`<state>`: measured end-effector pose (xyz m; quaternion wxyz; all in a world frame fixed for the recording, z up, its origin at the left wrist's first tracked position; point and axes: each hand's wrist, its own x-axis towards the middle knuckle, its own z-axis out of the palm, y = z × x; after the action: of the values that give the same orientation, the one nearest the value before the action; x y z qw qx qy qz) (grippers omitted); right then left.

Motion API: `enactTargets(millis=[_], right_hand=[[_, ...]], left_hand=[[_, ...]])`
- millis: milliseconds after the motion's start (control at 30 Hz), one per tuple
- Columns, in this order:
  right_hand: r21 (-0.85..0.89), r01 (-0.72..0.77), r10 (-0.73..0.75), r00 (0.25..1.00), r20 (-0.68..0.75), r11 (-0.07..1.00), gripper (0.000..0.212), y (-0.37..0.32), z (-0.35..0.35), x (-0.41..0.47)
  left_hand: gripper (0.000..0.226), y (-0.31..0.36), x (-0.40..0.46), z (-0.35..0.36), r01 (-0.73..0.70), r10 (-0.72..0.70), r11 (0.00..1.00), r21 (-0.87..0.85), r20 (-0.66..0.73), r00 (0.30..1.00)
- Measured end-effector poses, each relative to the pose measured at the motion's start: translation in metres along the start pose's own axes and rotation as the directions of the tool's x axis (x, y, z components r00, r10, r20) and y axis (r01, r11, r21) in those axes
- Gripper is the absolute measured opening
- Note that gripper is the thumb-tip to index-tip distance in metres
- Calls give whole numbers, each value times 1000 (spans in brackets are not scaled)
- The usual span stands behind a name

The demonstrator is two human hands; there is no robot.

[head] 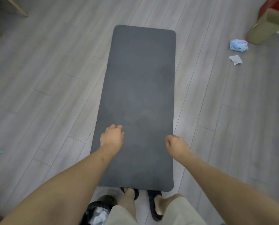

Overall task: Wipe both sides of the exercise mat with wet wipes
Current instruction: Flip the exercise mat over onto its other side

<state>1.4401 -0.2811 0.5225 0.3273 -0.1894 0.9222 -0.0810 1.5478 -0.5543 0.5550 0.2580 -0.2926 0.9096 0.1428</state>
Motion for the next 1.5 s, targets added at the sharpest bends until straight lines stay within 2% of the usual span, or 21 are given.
enactTargets(millis=[300, 467, 700, 900, 1067, 1267, 1500], right_hand=[[45, 32, -28, 995, -91, 998, 28, 28, -89, -14], [45, 82, -74, 985, -157, 996, 29, 93, -163, 2], [-4, 186, -183, 962, -202, 983, 33, 203, -283, 23], [-3, 200, -194, 946, -258, 980, 34, 265, -366, 57], [-55, 217, -224, 941, -254, 975, 33, 280, -420, 102], [-168, 241, -274, 938, -211, 956, 37, 266, -486, 206], [-238, 280, -319, 937, -141, 930, 36, 245, -550, 350]], left_hand=[[28, 110, -26, -48, -131, 134, 987, 88, -30, 990], [32, 214, -21, -76, -139, 144, 988, 68, -71, 987], [31, 380, -14, -119, -77, 77, 997, 6, -138, 987], [36, 478, 14, -152, -87, 86, 996, 0, -164, 983], [36, 520, 59, -186, -90, 84, 996, -22, -204, 975], [33, 536, 153, -227, -50, 32, 996, -69, -238, 971], [31, 537, 285, -270, 35, -64, 985, -168, -172, 983]])
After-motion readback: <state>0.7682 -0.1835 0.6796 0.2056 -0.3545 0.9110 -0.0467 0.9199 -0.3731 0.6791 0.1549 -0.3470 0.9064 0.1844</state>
